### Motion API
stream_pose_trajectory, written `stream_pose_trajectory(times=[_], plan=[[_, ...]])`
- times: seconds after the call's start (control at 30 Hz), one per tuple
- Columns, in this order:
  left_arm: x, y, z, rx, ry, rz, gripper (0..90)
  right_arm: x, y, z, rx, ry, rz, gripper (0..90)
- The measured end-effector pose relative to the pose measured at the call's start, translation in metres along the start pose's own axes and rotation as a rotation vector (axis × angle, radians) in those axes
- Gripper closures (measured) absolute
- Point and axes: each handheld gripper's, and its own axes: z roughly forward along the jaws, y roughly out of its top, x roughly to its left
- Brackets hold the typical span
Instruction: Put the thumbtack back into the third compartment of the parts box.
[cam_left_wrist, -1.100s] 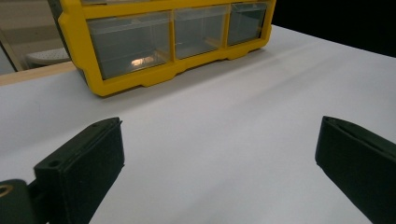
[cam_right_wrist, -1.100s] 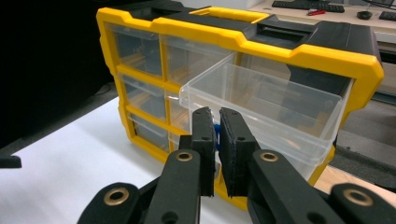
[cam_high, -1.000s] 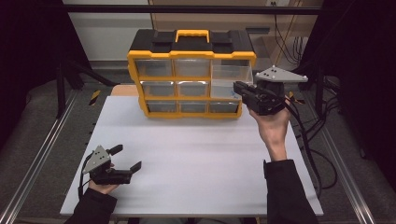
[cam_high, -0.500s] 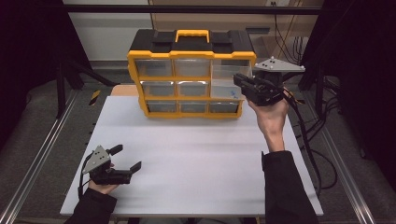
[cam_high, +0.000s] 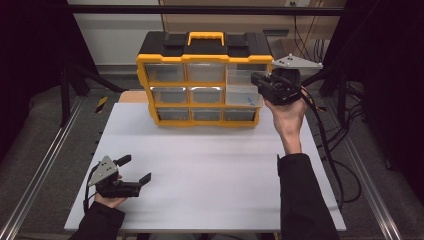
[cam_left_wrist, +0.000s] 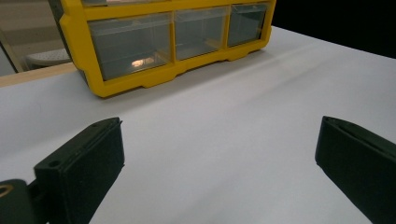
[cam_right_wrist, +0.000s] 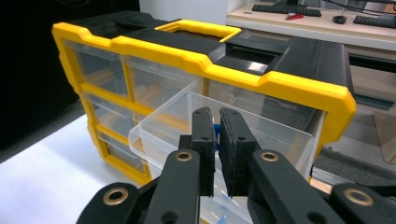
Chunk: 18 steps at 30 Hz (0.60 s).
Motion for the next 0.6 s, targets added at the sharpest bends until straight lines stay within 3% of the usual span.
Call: stream_pose_trajectory(times=[0.6], plan=[[0.0, 0.0, 0.0, 0.0, -0.001, 0.0, 0.8, -0.012, -0.004, 0.016, 0.052, -0.046, 0.013, 85.1]])
